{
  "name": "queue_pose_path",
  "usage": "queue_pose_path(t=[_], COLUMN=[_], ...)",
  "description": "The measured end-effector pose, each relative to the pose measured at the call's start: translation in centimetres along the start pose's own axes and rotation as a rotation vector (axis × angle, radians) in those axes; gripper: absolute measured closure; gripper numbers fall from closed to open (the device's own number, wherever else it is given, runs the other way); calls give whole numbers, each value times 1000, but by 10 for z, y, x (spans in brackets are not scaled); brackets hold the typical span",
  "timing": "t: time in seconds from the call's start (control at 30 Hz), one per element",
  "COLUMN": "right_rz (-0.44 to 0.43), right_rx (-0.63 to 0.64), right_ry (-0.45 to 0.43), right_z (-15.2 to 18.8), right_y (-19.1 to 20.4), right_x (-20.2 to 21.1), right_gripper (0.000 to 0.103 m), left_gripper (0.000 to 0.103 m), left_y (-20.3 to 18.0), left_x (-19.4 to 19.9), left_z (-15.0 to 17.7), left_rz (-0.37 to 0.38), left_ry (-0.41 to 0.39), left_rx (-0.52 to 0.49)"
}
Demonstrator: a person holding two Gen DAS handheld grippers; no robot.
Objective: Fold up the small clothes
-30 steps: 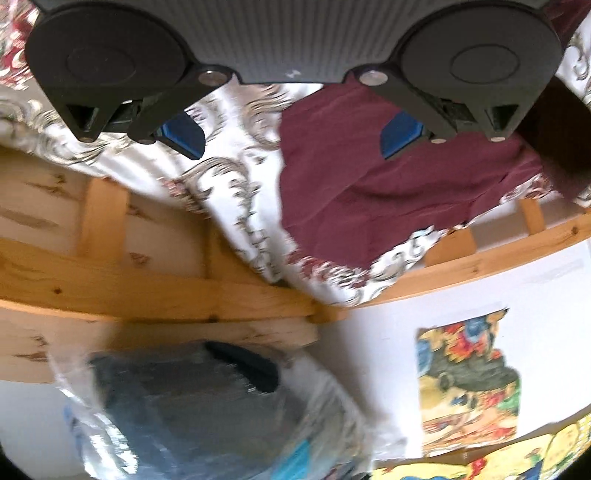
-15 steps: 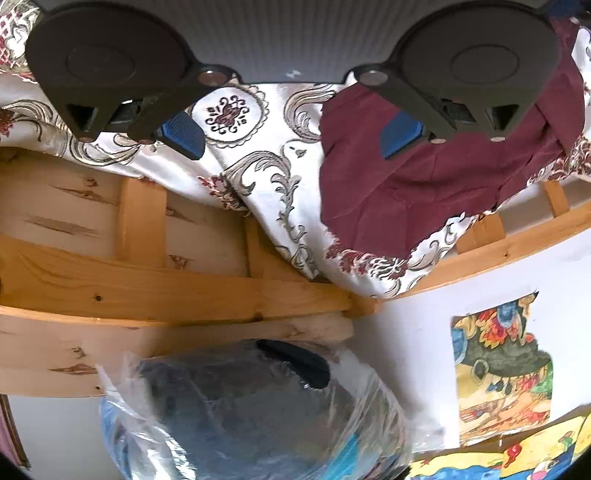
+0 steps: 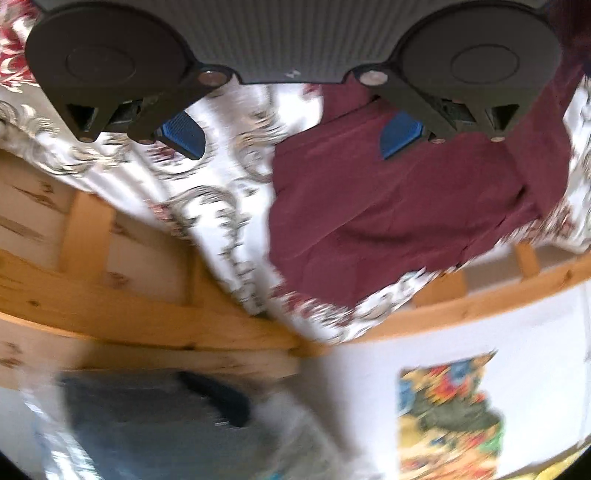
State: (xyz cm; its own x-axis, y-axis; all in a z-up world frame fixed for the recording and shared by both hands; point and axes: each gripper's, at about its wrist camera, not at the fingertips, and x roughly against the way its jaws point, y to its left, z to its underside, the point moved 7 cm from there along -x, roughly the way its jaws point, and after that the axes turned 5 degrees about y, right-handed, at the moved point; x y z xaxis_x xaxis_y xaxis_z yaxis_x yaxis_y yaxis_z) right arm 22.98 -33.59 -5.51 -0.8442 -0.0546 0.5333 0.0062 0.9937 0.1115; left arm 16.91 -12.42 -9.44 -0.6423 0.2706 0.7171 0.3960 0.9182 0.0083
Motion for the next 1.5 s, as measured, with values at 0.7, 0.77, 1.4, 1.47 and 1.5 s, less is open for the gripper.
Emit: queue_pose_path(t=[0.7, 0.77, 1.4, 1.47, 1.5], right_rz=[-25, -40, 96, 103, 107], right_rx=[571, 578, 972, 998, 1006], right_ry=[281, 296, 267, 272, 273], right_z=[77, 86, 141, 145, 146], right_y=[87, 83, 92, 93, 93], right_x=[38, 56, 101, 103, 103], right_gripper=[0, 0, 0, 0, 0], left_gripper=[1, 2, 52, 52, 52], left_y=[68, 69, 63, 61, 61], left_x=[24, 20, 17, 15, 14], left_z=[86, 87, 85, 86, 86], left_rz=[-172, -217, -310, -320, -322], left_ry=[199, 199, 91, 87, 89], left_rx=[-266, -309, -470, -492, -499])
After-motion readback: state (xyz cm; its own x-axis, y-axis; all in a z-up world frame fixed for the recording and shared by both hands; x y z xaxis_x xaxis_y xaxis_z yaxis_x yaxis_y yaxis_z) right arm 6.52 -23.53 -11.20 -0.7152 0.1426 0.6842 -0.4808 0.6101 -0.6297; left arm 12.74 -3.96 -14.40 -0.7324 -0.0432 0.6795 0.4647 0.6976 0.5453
